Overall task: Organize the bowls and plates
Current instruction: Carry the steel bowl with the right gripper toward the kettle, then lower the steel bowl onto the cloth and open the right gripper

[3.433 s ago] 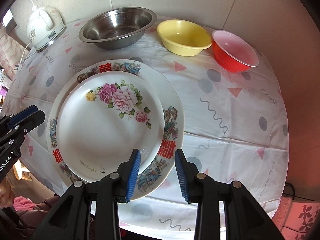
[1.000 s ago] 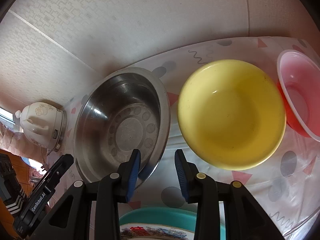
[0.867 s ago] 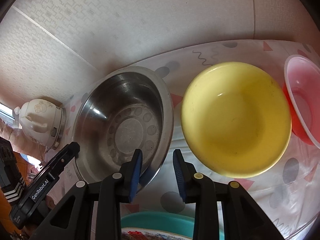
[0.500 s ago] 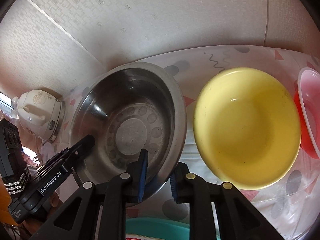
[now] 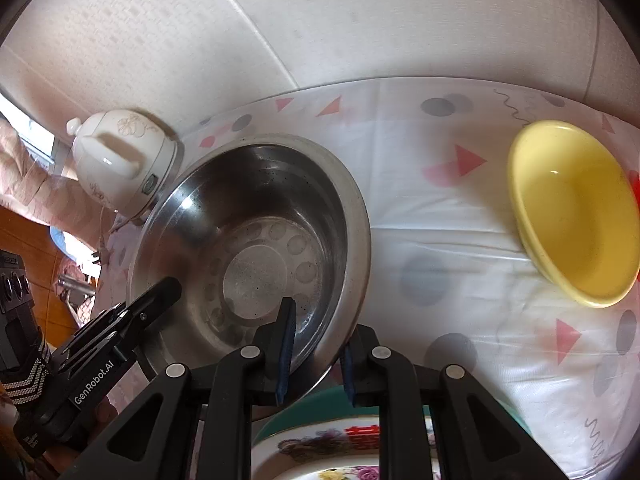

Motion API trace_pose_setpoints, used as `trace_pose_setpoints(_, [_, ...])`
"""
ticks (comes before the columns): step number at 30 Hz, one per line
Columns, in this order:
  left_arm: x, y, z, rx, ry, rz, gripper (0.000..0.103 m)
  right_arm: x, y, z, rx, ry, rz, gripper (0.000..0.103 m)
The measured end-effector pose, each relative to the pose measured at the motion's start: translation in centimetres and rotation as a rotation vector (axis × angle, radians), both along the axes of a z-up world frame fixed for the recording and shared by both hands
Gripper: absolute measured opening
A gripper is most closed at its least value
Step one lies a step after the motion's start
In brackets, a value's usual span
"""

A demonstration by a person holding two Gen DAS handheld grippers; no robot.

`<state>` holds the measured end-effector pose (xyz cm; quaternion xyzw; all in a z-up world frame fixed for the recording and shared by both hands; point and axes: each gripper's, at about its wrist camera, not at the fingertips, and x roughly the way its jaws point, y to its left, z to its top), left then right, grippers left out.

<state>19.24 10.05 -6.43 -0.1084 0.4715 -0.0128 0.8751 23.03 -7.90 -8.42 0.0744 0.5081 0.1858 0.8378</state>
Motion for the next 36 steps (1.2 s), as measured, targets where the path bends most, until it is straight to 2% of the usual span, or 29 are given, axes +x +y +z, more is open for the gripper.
trace_pose_setpoints(12, [-7.5, 4.2, 0.0, 0.026, 0.018, 0.131, 0.022, -4.2, 5.2, -1.8, -0.019, 0.030, 0.156, 0.021])
trace_pose_setpoints(25, [-11.5, 5.2, -0.5, 0.039, 0.029, 0.193, 0.023, -7.1, 7.7, -3.0, -0.095, 0.003, 0.224, 0.021])
trace_pose_setpoints(32, [-12.3, 5.3, -0.9, 0.111, 0.027, 0.234, 0.024, -7.9, 9.1, -3.3, -0.163, -0.038, 0.246, 0.021])
trace_pose_setpoints(36, [-12.9, 4.8, -0.7, 0.189, 0.007, 0.245, 0.026, -8.4, 9.5, -3.4, -0.183, -0.053, 0.247, 0.022])
